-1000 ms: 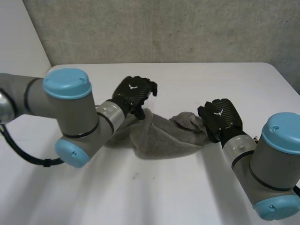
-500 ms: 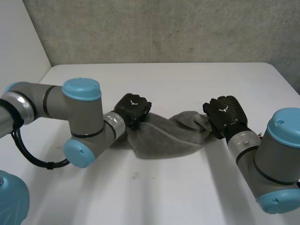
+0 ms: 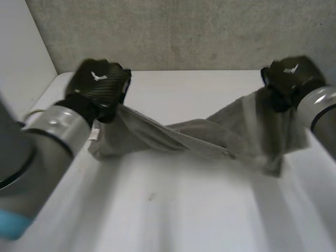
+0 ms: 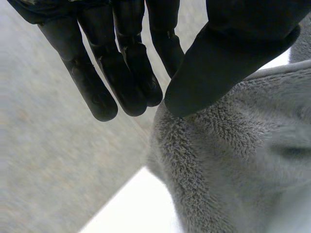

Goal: Fold the towel.

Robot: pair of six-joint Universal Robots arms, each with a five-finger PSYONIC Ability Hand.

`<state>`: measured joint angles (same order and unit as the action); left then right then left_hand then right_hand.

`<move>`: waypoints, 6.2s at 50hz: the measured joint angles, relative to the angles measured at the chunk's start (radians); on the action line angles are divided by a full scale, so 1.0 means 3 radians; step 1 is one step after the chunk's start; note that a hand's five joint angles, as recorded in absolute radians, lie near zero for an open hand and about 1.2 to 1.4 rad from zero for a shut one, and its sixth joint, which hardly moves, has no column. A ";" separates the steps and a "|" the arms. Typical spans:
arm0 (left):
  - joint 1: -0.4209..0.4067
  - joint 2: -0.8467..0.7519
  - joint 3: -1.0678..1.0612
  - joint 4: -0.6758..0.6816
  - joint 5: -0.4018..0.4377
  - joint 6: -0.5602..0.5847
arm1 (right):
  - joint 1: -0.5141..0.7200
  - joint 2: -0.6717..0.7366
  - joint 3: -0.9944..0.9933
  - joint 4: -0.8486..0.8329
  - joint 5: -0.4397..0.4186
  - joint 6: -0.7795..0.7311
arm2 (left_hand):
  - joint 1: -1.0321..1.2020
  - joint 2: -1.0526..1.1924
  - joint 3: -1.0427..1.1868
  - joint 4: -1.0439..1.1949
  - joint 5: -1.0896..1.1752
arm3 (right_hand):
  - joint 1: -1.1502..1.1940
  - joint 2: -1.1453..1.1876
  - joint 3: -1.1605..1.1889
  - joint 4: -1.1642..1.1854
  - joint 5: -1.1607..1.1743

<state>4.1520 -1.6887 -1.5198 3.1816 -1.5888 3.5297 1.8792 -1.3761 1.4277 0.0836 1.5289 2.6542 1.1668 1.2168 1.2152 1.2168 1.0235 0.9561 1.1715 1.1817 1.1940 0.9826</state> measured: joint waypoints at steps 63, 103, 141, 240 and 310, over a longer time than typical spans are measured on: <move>-0.0073 -0.0236 -0.0118 0.0299 -0.0020 -0.0223 | 0.0395 0.0324 0.0209 0.0153 -0.0155 0.1168 | 0.0065 0.0001 0.0001 0.0002 0.0042 | -0.2488 -0.3167 -0.3233 -0.3205 -0.3098; 0.0005 0.0130 -0.0294 0.0279 -0.0026 -0.0509 | 0.0549 0.0341 0.0624 -0.0971 -0.0230 0.1487 | 0.0065 0.0001 0.0001 0.0002 0.0042 | 0.0053 0.0018 -0.0003 -0.0015 -0.0005; 0.0064 -0.1610 0.1631 0.0284 -0.0194 -0.0550 | 0.0552 0.1124 -0.1352 -0.0258 0.0374 -0.0702 | 0.0092 0.0004 0.0005 0.0003 0.0045 | 0.0053 0.0018 0.0015 -0.0015 0.0004; -0.0415 -0.0598 -0.0714 0.0616 -0.0506 -0.0847 | 0.0600 0.0059 0.0649 -0.1070 -0.0225 -0.0516 | 0.0012 -0.0006 0.0002 0.0001 0.0010 | 0.0053 0.0018 0.0016 0.0001 0.0025; 0.0099 -0.2003 0.0745 -0.0006 0.0698 0.0282 | 0.0634 -0.0481 0.1684 -0.1106 -0.0598 -0.0535 | -0.0139 -0.0230 -0.0240 -0.0236 -0.0200 | 0.0053 0.0018 0.0016 0.0001 0.0031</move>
<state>4.1816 -2.2895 -1.2961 3.1798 -1.3794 3.6144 2.0695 -1.5204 1.9330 -0.2483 1.3495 2.4936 1.1250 1.1479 1.1433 1.1460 0.9635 0.9720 1.1769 1.1866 1.1943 0.9918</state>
